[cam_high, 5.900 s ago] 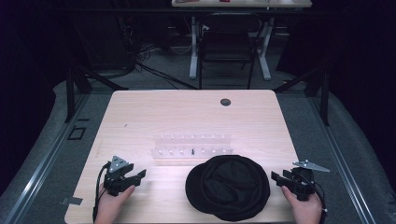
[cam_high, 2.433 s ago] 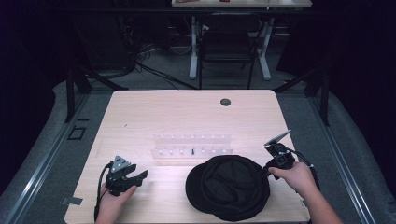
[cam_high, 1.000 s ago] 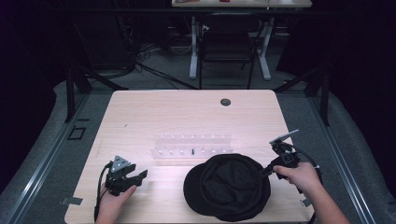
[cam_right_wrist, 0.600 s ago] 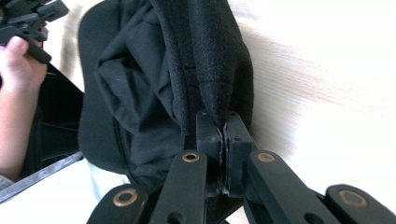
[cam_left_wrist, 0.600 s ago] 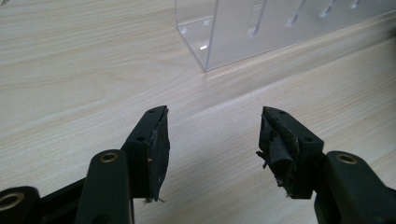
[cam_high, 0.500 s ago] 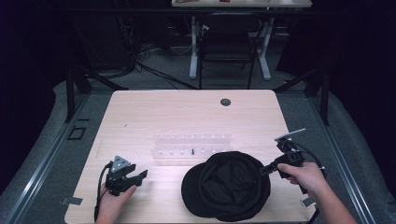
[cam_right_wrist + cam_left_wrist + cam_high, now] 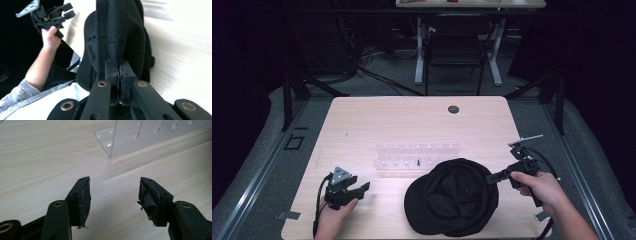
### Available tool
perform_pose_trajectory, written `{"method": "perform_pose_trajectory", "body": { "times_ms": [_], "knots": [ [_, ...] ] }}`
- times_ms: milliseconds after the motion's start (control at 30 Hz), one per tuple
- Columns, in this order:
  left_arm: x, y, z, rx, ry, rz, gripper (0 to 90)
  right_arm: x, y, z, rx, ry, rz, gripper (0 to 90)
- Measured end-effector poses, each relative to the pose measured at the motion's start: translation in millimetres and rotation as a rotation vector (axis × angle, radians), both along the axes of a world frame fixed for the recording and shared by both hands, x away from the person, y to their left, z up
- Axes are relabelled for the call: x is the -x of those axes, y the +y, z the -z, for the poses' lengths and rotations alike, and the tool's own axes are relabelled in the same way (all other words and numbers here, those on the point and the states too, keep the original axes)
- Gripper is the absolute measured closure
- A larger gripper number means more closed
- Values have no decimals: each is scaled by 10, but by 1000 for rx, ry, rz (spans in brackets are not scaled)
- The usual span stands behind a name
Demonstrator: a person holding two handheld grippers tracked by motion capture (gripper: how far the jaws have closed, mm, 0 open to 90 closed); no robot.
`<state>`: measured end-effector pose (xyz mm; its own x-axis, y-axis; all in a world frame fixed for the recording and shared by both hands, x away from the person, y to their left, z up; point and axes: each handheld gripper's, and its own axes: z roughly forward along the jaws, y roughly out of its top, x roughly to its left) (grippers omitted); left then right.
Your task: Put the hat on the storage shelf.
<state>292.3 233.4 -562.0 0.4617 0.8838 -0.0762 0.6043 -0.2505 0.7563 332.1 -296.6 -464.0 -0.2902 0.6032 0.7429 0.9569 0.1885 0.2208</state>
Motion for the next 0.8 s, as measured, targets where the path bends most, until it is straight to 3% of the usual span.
{"method": "perform_pose_trajectory", "body": {
  "times_ms": [400, 800],
  "knots": [
    [3, 8, -5, 3, 0, -4, 429, 17, 63, -180, -105, -26, -2, 884],
    [3, 5, -4, 0, -3, -7, 429, 48, 74, -373, -156, -52, -6, 884]
  ]
}}
